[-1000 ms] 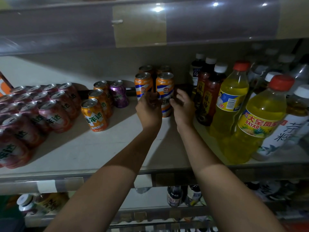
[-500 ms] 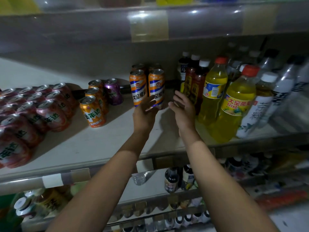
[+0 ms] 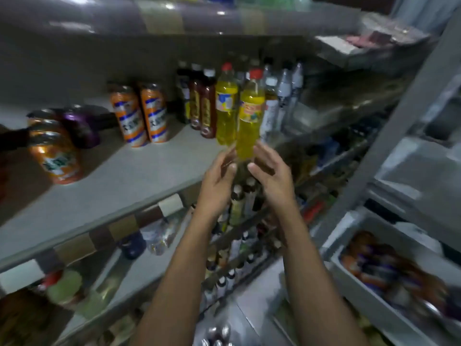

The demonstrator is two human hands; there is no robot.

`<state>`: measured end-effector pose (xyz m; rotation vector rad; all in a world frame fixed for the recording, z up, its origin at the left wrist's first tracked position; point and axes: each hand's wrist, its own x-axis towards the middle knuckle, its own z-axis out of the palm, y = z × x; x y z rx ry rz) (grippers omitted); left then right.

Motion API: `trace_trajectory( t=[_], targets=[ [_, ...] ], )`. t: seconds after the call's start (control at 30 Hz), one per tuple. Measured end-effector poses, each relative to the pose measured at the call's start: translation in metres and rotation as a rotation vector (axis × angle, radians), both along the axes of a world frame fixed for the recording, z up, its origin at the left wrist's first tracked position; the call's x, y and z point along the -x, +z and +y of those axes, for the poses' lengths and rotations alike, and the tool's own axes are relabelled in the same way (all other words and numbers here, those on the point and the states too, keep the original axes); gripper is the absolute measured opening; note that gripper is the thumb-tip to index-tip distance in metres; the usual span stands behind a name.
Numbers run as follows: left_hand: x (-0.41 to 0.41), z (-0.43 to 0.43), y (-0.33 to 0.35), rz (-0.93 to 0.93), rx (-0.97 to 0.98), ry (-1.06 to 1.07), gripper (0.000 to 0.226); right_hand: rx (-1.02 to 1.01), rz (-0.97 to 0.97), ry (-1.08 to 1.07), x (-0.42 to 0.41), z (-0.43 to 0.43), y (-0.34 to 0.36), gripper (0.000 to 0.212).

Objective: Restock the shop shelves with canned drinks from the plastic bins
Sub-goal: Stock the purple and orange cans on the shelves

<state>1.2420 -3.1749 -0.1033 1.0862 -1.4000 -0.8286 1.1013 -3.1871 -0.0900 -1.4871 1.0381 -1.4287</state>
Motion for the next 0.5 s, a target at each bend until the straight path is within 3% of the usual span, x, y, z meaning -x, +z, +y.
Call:
trace_trajectory(
  t=[0.5],
  targets=[
    [0.189, 0.049, -0.076, 0.009, -0.154, -0.35, 0.034, -0.243, -0.186, -0.545, 0.184, 0.114, -0.086, 0.045]
  ],
)
